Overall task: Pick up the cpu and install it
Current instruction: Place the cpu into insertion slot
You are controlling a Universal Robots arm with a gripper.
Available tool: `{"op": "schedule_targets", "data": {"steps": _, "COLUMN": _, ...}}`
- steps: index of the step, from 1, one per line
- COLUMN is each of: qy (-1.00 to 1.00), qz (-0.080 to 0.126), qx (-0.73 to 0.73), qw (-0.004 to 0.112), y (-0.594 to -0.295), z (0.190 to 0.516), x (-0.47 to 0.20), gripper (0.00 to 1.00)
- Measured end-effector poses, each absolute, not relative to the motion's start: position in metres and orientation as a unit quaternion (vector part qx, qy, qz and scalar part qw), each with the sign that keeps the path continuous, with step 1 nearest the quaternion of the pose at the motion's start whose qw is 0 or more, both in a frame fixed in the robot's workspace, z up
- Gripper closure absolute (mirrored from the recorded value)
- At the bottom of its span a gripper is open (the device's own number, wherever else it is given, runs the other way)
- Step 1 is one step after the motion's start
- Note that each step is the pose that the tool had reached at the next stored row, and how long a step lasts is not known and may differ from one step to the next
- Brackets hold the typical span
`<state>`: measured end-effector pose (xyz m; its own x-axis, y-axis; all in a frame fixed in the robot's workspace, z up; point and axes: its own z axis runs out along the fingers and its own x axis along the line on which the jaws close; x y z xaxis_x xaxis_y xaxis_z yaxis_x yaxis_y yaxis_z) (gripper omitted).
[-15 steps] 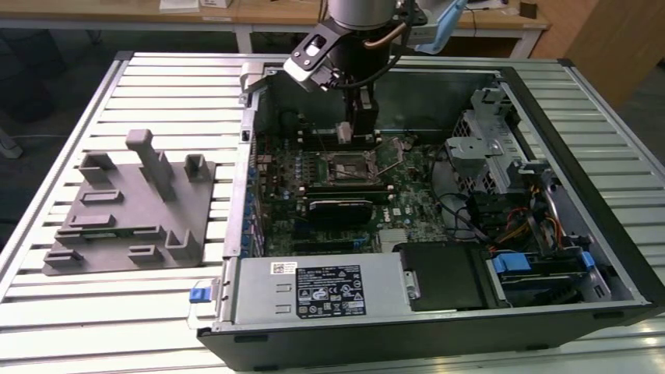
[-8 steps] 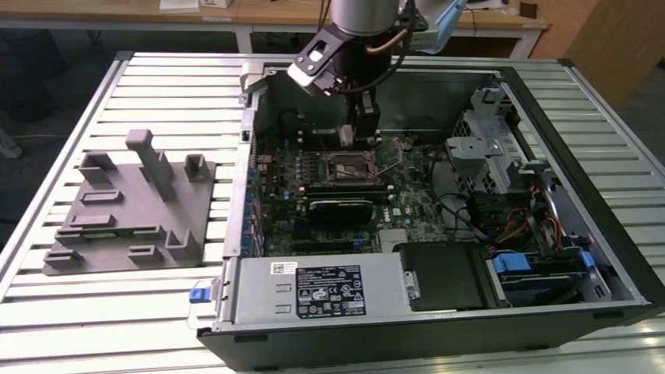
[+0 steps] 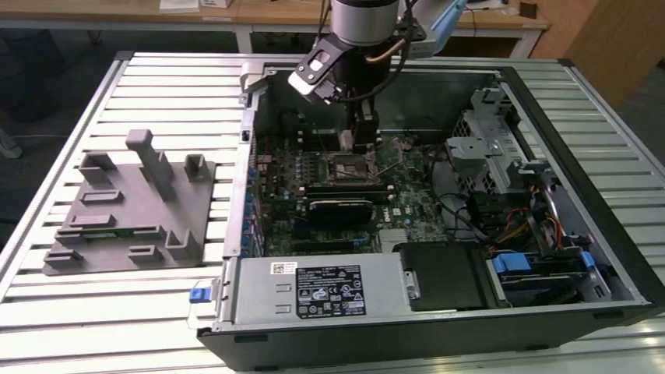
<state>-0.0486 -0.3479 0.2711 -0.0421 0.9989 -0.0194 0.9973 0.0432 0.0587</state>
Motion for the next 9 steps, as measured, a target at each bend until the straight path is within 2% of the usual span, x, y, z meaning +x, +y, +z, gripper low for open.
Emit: {"op": "schedule_targets", "data": {"steps": 9, "qy": 0.721, "qz": 0.014, "qx": 0.692, "qw": 0.027, "y": -0.3456, "z": 0.2618, "x": -0.0487, "gripper": 0.45}}
